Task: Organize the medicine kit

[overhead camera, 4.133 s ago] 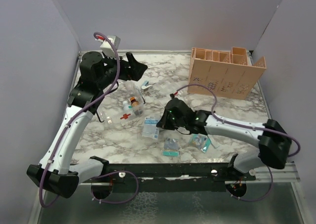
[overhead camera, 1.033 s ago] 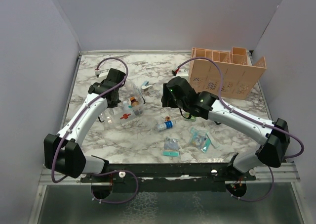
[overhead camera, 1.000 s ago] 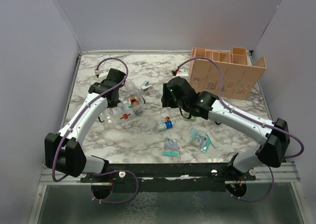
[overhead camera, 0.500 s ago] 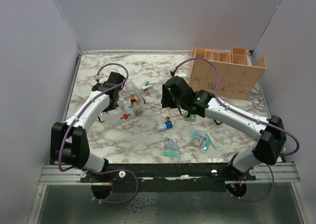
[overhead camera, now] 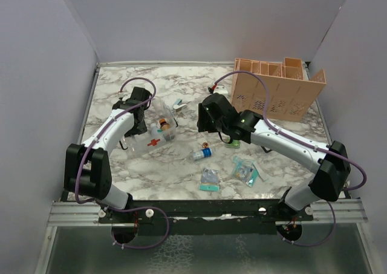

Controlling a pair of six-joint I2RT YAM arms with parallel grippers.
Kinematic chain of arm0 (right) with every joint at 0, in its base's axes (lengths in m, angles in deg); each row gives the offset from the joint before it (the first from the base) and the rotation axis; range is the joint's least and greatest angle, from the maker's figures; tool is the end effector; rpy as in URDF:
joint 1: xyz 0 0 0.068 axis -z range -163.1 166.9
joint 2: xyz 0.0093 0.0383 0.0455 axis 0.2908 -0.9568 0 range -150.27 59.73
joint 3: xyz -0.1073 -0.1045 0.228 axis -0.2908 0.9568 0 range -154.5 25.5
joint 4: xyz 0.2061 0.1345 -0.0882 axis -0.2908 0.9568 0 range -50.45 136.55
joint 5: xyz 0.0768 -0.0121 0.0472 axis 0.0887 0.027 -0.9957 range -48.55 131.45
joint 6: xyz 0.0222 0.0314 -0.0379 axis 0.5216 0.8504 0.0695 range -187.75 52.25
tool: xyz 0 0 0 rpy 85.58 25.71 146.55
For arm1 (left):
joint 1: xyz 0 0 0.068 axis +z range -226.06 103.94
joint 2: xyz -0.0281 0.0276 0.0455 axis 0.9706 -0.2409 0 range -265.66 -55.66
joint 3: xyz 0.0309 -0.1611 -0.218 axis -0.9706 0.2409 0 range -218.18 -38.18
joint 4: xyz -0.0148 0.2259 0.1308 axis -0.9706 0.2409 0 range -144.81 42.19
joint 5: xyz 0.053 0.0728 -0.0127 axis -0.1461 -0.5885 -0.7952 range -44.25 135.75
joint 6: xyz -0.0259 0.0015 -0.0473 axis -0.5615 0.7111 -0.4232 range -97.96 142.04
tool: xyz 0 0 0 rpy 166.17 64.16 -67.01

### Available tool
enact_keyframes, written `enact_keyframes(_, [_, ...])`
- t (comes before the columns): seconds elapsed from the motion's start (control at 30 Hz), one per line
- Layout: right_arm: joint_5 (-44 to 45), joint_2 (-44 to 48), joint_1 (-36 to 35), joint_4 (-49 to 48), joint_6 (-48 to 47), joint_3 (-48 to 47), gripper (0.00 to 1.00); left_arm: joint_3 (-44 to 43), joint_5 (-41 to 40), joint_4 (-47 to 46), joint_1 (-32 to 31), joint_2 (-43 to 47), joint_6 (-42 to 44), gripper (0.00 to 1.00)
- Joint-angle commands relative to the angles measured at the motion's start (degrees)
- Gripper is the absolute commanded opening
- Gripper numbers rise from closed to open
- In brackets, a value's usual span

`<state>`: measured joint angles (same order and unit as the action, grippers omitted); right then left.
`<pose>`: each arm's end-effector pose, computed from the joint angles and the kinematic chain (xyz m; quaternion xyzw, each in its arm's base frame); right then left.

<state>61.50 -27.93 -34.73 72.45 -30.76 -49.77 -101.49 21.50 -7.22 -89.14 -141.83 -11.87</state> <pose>0.2188 0.2567 0.3069 -0.0504 0.9117 0.1464 0.3805 0.2829 -0.0507 0.2366 -0.2092 0.9412 0.1236 0.2347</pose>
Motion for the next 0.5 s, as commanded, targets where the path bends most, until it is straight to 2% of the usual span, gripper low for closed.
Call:
enact_keyframes(0.0, [-0.13,0.12,0.19,-1.22,0.20,-0.78,0.54,-1.52,5.36,-1.93,0.39,-0.23,1.11,0.44])
enact_keyframes(0.27, [0.35,0.51,0.18,-0.83,0.51,-0.44,0.54,-4.00,10.78,-2.46,0.67,-0.13,1.15,0.47])
enact_keyframes(0.47, [0.74,0.91,0.22,-0.74,0.74,0.06,0.54,-4.49,10.80,-3.51,1.29,0.48,1.40,0.50])
